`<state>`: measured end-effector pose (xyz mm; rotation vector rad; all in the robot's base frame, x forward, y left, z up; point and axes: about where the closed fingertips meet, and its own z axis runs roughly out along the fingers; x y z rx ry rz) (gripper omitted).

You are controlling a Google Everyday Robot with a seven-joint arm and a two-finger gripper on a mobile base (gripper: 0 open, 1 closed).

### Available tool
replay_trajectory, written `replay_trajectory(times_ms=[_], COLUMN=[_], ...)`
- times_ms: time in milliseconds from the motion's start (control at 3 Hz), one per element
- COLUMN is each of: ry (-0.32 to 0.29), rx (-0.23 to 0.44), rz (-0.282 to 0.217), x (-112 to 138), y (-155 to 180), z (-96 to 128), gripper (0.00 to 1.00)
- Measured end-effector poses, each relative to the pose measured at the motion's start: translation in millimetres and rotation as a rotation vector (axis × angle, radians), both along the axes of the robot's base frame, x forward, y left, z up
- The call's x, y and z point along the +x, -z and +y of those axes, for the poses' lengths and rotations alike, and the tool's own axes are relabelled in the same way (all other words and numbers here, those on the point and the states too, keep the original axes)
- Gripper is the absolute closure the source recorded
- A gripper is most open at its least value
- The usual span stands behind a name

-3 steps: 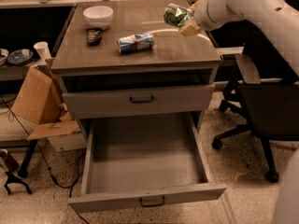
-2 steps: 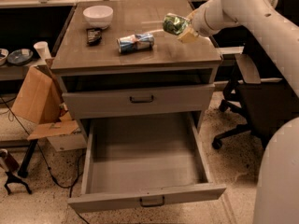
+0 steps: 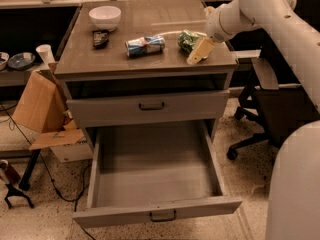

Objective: Pick green can from middle drawer and place on counter

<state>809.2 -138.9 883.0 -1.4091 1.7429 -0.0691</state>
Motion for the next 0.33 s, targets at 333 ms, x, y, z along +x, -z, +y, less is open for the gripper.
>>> replay_trajectory(times_ms=[333], ry=[0.000], rx=[0.000], rz=[0.000], x=[0.0], y=[0.0], z=[0.0], gripper=[0.00])
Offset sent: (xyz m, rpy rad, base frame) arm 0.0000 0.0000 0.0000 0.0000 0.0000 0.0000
